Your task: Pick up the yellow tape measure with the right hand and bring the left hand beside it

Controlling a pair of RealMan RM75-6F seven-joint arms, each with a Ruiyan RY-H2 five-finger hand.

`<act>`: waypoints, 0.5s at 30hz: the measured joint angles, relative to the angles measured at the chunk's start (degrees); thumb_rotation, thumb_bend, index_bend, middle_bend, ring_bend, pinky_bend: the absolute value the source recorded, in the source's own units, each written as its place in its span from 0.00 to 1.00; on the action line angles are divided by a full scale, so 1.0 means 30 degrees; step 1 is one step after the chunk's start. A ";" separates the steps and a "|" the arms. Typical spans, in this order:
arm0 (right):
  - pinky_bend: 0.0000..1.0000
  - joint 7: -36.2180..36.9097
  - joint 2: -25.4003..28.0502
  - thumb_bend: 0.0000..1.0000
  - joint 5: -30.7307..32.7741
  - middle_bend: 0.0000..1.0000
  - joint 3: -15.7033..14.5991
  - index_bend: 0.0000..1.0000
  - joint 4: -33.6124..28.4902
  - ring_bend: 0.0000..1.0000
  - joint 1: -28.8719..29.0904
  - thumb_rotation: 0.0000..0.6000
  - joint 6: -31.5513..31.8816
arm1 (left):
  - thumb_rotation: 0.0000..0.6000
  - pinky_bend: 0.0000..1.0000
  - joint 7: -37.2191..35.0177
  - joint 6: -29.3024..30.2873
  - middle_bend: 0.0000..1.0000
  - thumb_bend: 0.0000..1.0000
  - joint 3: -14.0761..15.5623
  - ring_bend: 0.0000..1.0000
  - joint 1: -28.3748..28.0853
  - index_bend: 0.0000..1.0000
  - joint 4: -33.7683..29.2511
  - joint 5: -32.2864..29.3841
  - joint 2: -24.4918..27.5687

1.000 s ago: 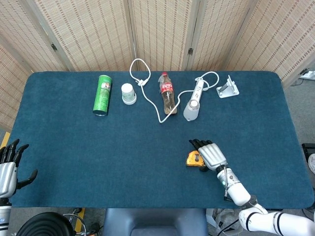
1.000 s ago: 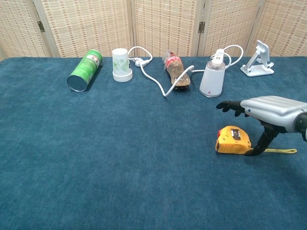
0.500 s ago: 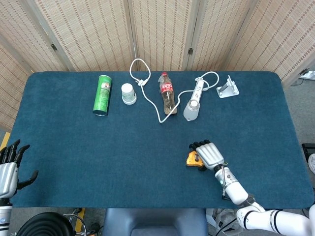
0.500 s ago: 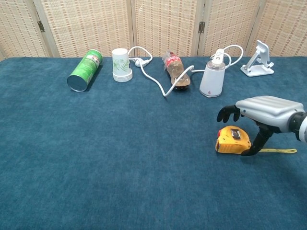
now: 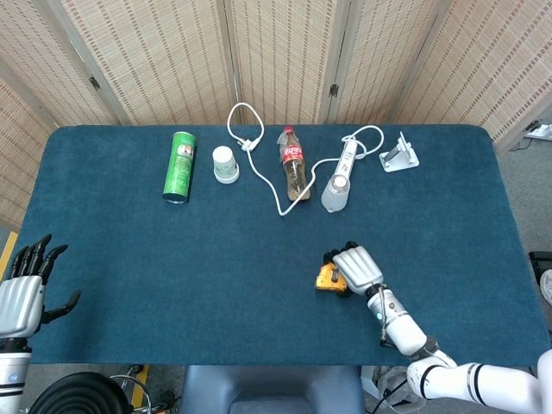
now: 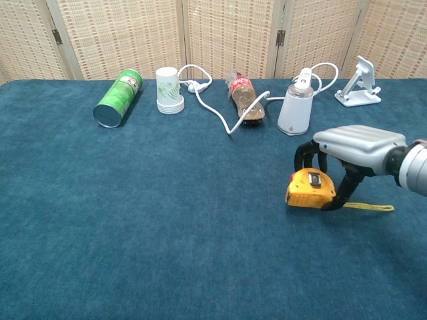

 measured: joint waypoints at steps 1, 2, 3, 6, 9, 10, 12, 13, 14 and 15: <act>0.22 0.0004 0.0153 0.16 0.0016 0.51 0.0130 0.57 -0.0305 0.41 0.0152 1.00 -0.0083 | 1.00 0.00 -0.0249 -0.0211 0.03 0.33 -0.0090 0.01 -0.0168 0.16 -0.0074 0.0000 0.0021; 0.22 0.0000 0.0313 0.16 0.0043 0.51 0.0284 0.58 -0.0617 0.41 0.0334 1.00 -0.0188 | 1.00 0.00 -0.0516 -0.0437 0.03 0.33 -0.0200 0.01 -0.0361 0.16 -0.0156 -0.0003 0.0031; 0.22 -0.0016 0.0536 0.16 0.0102 0.51 0.0518 0.58 -0.1034 0.41 0.0621 1.00 -0.0353 | 1.00 0.00 -0.0870 -0.0777 0.03 0.33 -0.0364 0.01 -0.0664 0.14 -0.0270 -0.0008 0.0031; 0.22 -0.0176 0.0988 0.16 0.0407 0.51 0.1237 0.58 -0.1875 0.41 0.1518 1.00 -0.0804 | 1.00 0.00 -0.1551 -0.1812 0.03 0.33 -0.0762 0.01 -0.1529 0.07 -0.0677 -0.0040 0.0012; 0.22 -0.0488 0.1237 0.16 0.0941 0.51 0.1935 0.58 -0.2442 0.41 0.2508 1.00 -0.1245 | 1.00 0.00 -0.1951 -0.2978 0.03 0.33 -0.1170 0.01 -0.2491 0.01 -0.1329 -0.0221 -0.0029; 0.22 -0.0570 0.1277 0.16 0.1150 0.51 0.2126 0.58 -0.2572 0.41 0.2809 1.00 -0.1384 | 1.00 0.00 -0.2012 -0.3331 0.02 0.33 -0.1293 0.01 -0.2790 0.00 -0.1542 -0.0323 -0.0061; 0.22 -0.0714 0.1324 0.16 0.1719 0.51 0.2523 0.58 -0.2794 0.41 0.3490 1.00 -0.1687 | 1.00 0.00 -0.2075 -0.4107 0.01 0.33 -0.1583 0.01 -0.3478 0.00 -0.2040 -0.0696 -0.0175; 0.23 -0.0776 0.1326 0.16 0.1978 0.51 0.2665 0.58 -0.2852 0.41 0.3761 1.00 -0.1784 | 1.00 0.00 -0.2076 -0.4377 0.01 0.32 -0.1705 0.01 -0.3739 0.00 -0.2237 -0.0912 -0.0247; 0.24 -0.0832 0.1311 0.16 0.2216 0.51 0.2797 0.58 -0.2890 0.41 0.4024 1.00 -0.1861 | 1.00 0.00 -0.2068 -0.4615 0.00 0.32 -0.1821 0.01 -0.3977 0.00 -0.2415 -0.1146 -0.0332; 0.25 -0.0877 0.1257 0.16 0.2500 0.51 0.2961 0.58 -0.2907 0.41 0.4364 1.00 -0.1929 | 1.00 0.00 -0.2046 -0.4893 0.00 0.32 -0.1968 0.01 -0.4272 0.00 -0.2627 -0.1484 -0.0469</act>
